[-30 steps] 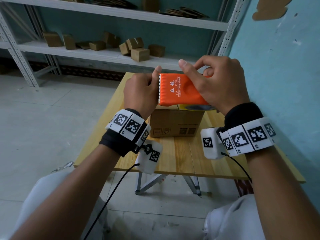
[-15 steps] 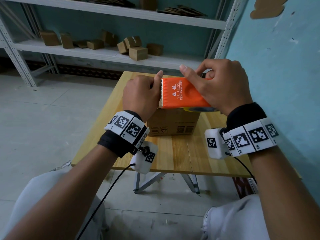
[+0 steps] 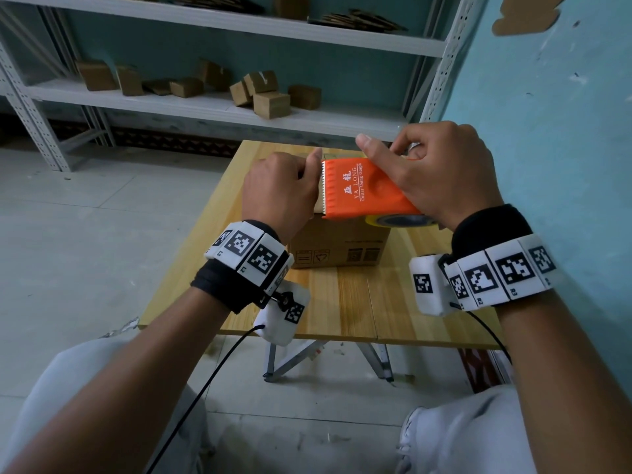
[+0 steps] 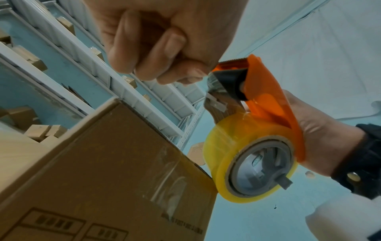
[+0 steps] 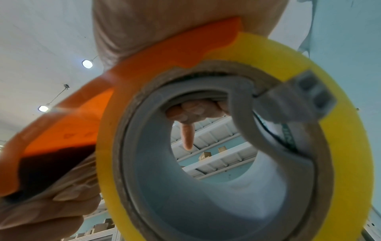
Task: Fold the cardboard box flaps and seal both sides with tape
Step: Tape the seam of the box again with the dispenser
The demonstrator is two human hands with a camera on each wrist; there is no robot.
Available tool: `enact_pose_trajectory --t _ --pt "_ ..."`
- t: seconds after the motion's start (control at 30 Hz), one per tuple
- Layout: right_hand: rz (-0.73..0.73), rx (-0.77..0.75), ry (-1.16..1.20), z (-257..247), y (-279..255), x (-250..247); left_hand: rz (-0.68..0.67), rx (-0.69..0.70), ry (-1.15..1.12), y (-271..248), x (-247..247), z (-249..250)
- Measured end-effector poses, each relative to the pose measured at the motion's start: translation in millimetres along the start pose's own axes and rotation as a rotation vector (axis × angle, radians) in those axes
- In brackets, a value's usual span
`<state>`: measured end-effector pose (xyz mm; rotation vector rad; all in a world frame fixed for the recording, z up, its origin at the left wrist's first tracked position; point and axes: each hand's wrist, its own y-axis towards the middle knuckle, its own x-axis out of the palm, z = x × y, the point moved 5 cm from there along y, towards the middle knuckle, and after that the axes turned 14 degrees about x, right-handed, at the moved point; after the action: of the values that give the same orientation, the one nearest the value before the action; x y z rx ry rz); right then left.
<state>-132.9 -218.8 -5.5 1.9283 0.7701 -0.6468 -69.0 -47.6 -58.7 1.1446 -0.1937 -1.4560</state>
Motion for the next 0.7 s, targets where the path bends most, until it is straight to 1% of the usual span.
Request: enact_pose_trajectory --t 0.17,0.37,0.5,0.6,0.7 --pt "-0.01 0.021 -0.011 10.0 1.1 -5.7 0.029 -0.013 0.027 -0.1 -7.2 -8.6" --pt "-0.025 0.057 -0.016 25.4 2.5 -12.4 0.002 -0.017 0.031 -4.7 -8.7 -14.3" --pt "-0.068 0.085 -0.015 31.7 3.0 -8.8 -0.045 -0.057 0.048 -6.3 -5.5 -17.0" --pt "-0.056 0.126 -0.044 43.7 7.4 -15.7 -0.039 -0.095 0.087 -7.3 -12.8 -27.2" --pt "-0.076 0.161 -0.067 52.4 8.2 -16.8 -0.079 -0.139 0.087 -11.5 -12.5 -35.8"
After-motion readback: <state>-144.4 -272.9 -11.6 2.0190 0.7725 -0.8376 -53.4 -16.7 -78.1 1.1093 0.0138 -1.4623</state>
